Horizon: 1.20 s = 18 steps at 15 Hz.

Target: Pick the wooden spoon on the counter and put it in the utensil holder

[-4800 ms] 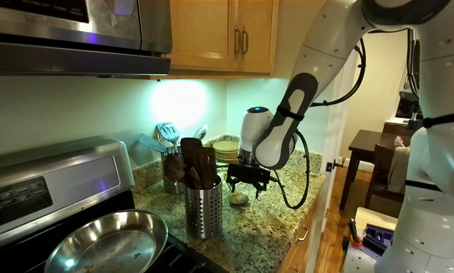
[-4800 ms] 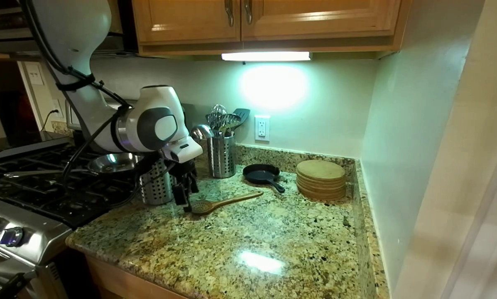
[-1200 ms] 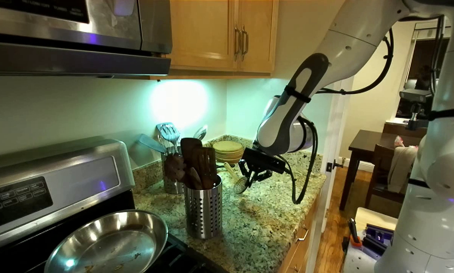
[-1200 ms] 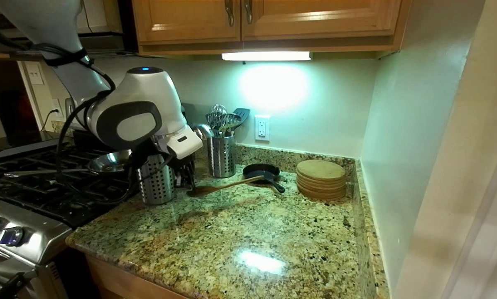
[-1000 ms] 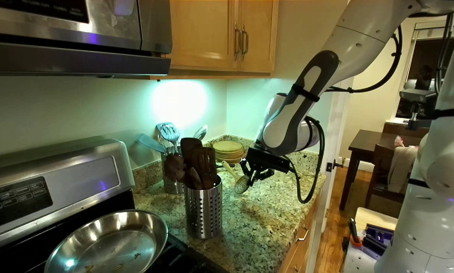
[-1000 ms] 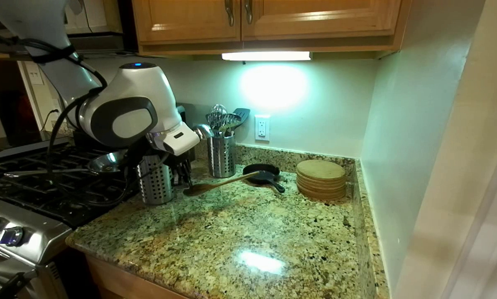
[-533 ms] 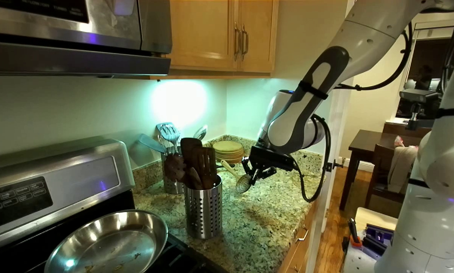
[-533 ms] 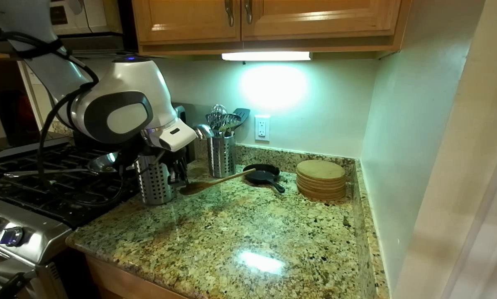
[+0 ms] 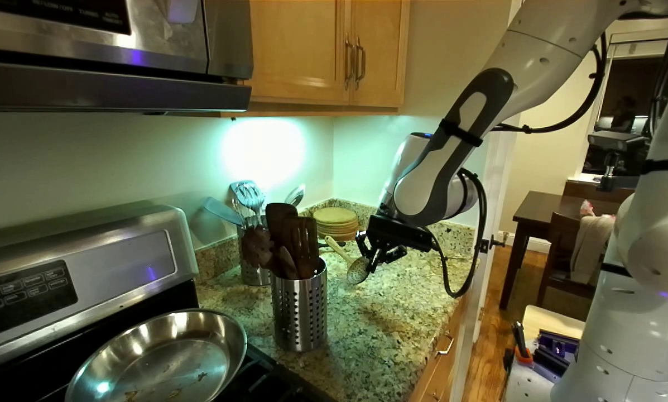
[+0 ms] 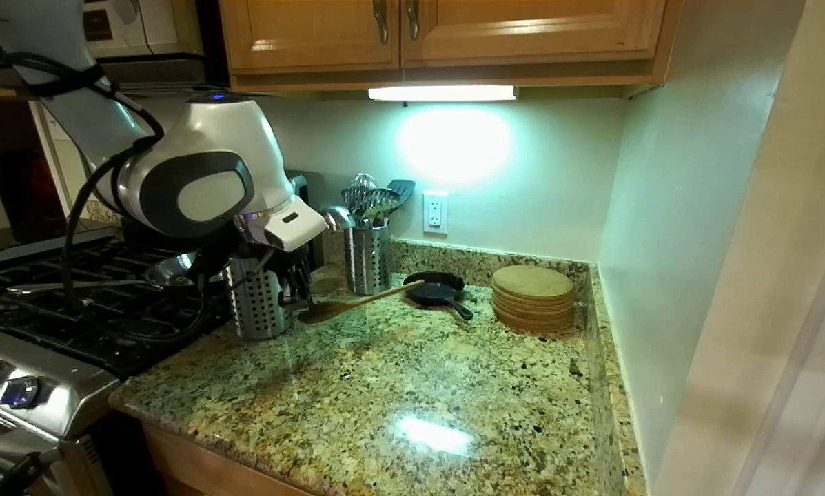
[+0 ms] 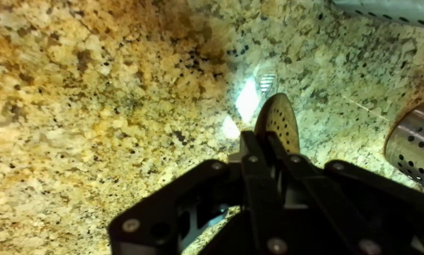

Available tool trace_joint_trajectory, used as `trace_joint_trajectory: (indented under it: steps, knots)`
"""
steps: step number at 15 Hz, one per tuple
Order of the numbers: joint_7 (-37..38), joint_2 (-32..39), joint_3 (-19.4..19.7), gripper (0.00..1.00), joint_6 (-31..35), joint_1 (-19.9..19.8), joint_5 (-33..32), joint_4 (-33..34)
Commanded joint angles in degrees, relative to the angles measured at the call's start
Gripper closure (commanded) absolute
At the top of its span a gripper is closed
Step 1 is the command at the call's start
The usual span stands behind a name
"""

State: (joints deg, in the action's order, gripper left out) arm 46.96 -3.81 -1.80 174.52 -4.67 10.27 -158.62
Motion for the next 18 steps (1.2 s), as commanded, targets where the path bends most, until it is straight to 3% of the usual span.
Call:
trace_joint_trajectory:
  steps: [1, 5, 9, 18]
  knots:
    - [0.0, 0.0, 0.0, 0.92, 0.0, 0.0, 0.0, 0.0]
    - [0.1, -4.1, -0.7, 0.95, -2.1, 0.1, -0.8, -1.9]
    - [-3.0, -9.4, -1.8, 0.95, -8.2, 0.3, -0.9, -2.0]
    - [-1.7, -32.6, -7.4, 0.95, -38.5, -4.1, -16.1, -1.8]
